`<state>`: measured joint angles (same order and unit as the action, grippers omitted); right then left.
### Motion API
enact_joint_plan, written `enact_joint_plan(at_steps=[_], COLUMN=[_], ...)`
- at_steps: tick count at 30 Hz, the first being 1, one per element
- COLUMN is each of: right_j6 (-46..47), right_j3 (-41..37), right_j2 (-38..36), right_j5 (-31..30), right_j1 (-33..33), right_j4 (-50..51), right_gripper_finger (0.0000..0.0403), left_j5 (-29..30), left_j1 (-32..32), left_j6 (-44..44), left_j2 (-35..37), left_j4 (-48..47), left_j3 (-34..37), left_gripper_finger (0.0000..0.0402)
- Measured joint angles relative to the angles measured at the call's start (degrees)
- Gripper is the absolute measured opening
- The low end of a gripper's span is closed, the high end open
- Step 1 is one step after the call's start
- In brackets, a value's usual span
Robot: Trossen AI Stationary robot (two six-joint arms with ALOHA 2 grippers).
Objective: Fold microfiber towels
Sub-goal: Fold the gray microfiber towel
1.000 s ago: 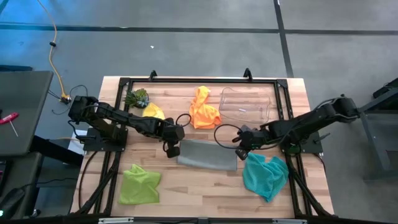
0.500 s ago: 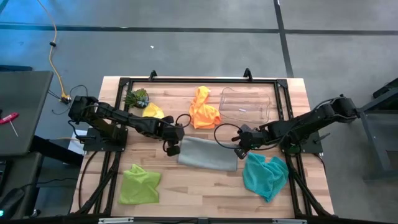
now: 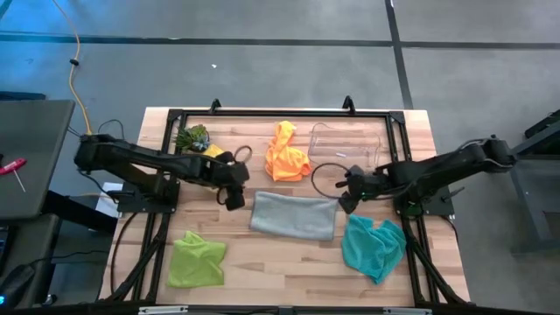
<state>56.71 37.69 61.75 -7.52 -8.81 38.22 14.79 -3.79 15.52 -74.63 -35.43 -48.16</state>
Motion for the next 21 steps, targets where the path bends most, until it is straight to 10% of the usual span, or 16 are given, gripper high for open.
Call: enact_joint_plan(at_steps=[11, 21], right_j6=[-7.68, -9.78], right_j3=[0.09, 0.09], right_j2=[2.87, 21.08], right_j5=[0.56, 3.36], right_j1=[-6.03, -10.69], right_j4=[-14.61, -29.98], right_gripper_finger=[0.0232, 0.0017], left_j5=[-0.94, -0.77], left_j1=[6.91, 11.08], left_j6=[1.09, 7.87], left_j2=[4.03, -5.44], left_j4=[21.95, 33.56], left_j3=[4.95, 10.43], left_gripper_finger=[0.0159, 0.0159])
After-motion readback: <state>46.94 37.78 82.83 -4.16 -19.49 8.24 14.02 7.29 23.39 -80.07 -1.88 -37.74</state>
